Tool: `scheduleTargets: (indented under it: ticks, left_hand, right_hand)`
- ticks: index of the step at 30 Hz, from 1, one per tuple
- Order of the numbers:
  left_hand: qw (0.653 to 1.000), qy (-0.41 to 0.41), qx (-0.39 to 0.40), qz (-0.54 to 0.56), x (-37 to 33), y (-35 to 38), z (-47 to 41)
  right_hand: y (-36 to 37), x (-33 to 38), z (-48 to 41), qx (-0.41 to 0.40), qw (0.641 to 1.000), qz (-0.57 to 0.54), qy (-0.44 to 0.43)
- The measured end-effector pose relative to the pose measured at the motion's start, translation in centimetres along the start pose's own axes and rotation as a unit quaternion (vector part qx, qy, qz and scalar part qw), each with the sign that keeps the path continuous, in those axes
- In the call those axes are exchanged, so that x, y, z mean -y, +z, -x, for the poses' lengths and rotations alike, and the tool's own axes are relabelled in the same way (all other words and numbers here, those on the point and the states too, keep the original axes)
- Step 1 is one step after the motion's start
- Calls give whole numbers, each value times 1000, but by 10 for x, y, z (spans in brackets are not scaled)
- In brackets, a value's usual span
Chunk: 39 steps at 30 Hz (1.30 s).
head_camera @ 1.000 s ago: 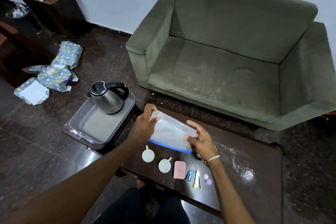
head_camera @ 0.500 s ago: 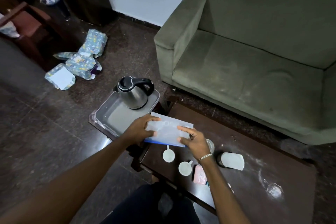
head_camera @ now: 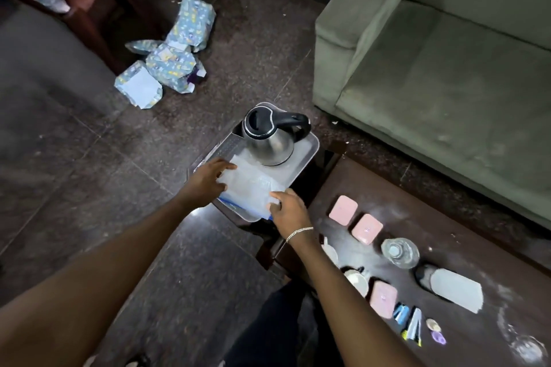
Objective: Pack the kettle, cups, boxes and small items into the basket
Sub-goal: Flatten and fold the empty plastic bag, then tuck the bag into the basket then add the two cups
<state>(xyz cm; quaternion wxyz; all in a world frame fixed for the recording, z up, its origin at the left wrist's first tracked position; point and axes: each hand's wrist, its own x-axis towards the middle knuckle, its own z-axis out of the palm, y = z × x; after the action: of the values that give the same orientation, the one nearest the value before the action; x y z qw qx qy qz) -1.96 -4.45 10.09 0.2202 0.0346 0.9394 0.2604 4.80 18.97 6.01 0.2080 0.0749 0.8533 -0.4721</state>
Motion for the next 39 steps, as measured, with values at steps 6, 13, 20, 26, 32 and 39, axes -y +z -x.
scheduleTargets:
  ticks: [6, 13, 20, 26, 32, 39]
  left_hand:
    - [994, 29, 34, -97, 56, 11, -42]
    - [982, 88, 76, -150, 95, 39, -73]
    - [947, 86, 80, -299, 107, 68, -85]
    - [913, 114, 142, -365, 85, 81, -93]
    - [924, 38, 153, -348, 68, 94, -92]
    - [950, 71, 14, -304, 6, 99, -65]
  right_hand:
    - [60, -4, -49, 15, 961, 272, -52]
    - [100, -12, -67, 13, 938, 345, -22]
    - [112, -14, -81, 0, 927, 374, -7]
    - [108, -8, -87, -14, 918, 394, -56]
    - [101, -26, -79, 72, 909, 394, -111]
    - [51, -40, -40, -59, 933, 314, -164]
